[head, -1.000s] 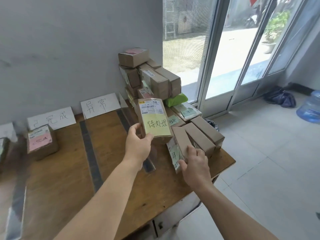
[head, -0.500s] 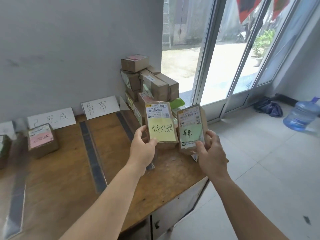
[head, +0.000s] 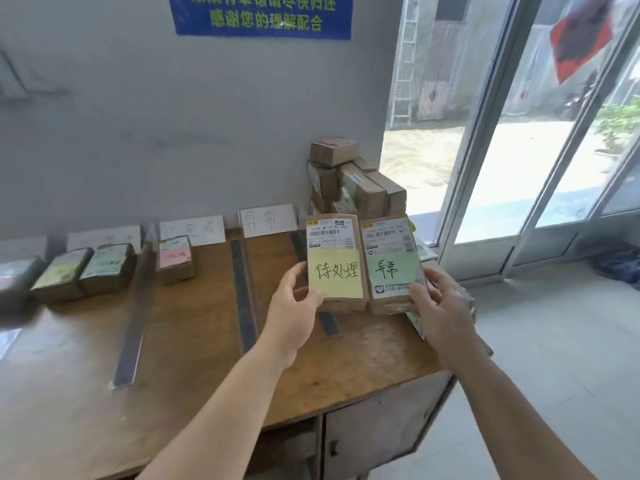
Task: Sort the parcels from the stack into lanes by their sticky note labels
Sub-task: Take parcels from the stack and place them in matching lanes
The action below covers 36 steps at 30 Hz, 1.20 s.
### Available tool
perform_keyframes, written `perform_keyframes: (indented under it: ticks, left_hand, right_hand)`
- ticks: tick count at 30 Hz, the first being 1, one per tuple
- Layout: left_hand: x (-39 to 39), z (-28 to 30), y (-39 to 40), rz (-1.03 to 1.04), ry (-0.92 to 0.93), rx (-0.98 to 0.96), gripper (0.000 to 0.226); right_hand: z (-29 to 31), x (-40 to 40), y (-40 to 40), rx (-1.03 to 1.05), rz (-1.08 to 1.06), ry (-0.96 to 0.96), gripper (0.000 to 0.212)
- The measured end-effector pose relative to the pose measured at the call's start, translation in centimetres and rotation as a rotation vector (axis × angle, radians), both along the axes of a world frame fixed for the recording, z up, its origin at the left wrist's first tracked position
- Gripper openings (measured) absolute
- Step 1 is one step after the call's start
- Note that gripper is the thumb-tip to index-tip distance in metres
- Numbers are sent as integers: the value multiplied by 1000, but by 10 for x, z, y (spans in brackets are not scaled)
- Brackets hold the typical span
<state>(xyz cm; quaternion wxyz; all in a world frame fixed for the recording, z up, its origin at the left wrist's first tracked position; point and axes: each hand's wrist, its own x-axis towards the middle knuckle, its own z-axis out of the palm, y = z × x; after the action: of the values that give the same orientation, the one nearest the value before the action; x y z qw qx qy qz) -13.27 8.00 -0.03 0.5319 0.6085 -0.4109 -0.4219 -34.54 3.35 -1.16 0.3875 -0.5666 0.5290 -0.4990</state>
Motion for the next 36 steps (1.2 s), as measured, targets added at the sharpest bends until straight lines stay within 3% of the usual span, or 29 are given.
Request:
perform_keyframes:
  ticks: [9, 12, 20, 27, 36]
  left_hand:
    - [83, 12, 11, 162, -34, -25, 45]
    - [116, 12, 3, 191, -45, -25, 44]
    - [200, 12, -37, 192, -36, -7, 49]
    - [241, 2, -66, 218, -37, 15, 49]
    - [272, -24, -111, 315, -69, 118, 46]
  right_hand:
    - [7, 91, -22, 3, 166, 59, 33]
    - [8, 129, -38, 0, 180, 64, 27]
    - [10, 216, -79, 47, 154, 80, 40]
    - [-12, 242, -130, 142, 56, 149, 43]
    - [-55, 268, -204, 270, 100, 313, 48]
